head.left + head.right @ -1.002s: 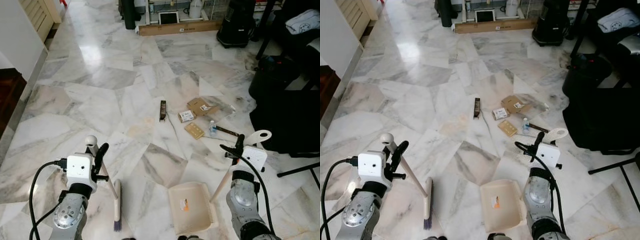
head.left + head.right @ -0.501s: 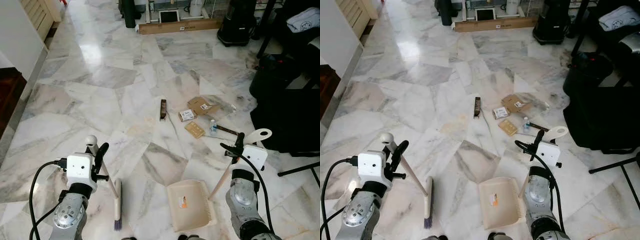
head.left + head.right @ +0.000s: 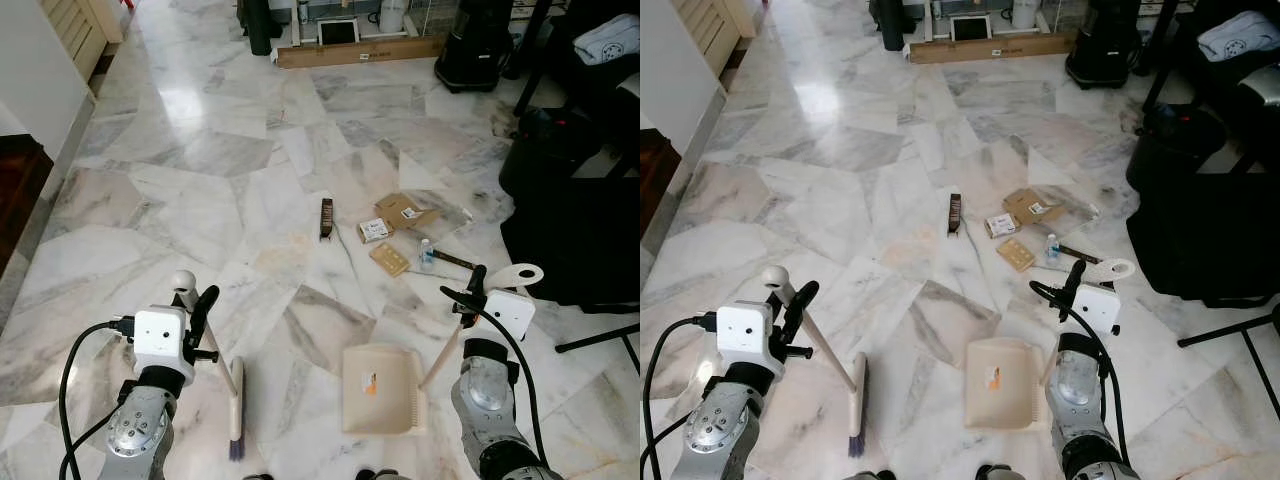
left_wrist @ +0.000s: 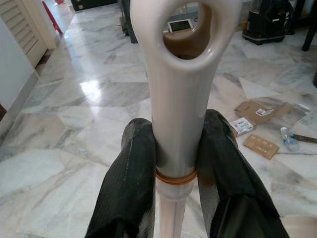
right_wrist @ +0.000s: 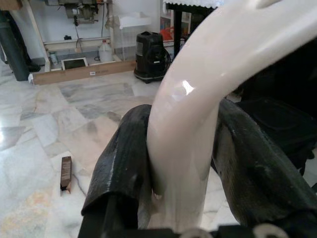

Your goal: Sweep floor

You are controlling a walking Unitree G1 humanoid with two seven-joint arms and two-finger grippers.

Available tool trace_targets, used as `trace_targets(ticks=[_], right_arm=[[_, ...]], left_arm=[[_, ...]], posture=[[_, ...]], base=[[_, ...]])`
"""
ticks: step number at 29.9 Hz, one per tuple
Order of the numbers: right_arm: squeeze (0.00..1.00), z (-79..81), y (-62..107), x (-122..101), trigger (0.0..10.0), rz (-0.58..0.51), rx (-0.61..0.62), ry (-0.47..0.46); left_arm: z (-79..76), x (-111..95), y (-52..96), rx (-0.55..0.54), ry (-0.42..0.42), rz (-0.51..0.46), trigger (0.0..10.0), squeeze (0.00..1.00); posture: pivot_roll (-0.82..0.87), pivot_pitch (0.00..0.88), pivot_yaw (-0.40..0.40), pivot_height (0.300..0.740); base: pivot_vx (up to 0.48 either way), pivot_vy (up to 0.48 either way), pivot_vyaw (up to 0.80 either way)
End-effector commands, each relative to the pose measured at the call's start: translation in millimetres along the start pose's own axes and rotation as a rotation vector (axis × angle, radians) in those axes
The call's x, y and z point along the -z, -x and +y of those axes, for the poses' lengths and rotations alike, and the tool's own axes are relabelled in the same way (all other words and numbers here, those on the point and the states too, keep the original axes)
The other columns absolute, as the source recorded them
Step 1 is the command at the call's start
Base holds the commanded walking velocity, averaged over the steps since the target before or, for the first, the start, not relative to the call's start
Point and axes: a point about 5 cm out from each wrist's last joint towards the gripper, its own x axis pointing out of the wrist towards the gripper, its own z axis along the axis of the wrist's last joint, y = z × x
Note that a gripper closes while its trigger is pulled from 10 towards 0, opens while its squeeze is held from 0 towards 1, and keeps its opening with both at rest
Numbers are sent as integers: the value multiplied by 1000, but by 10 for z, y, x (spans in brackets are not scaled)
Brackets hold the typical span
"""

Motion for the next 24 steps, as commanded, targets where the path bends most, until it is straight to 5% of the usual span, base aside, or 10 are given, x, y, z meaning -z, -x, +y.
trace_targets(ticks=[1,24], right_arm=[[0,-4,38,39,10000,21,4,-5],[0,-167,116,238,10000,161,58,15]], left_arm=[[9,-63,10,1,5,-30,10000,0],[-34,-25,12,15,10,-16,10000,0]], posture=[[70,193,43,740],[64,171,39,740]], base=[[0,0,0],[0,0,0]])
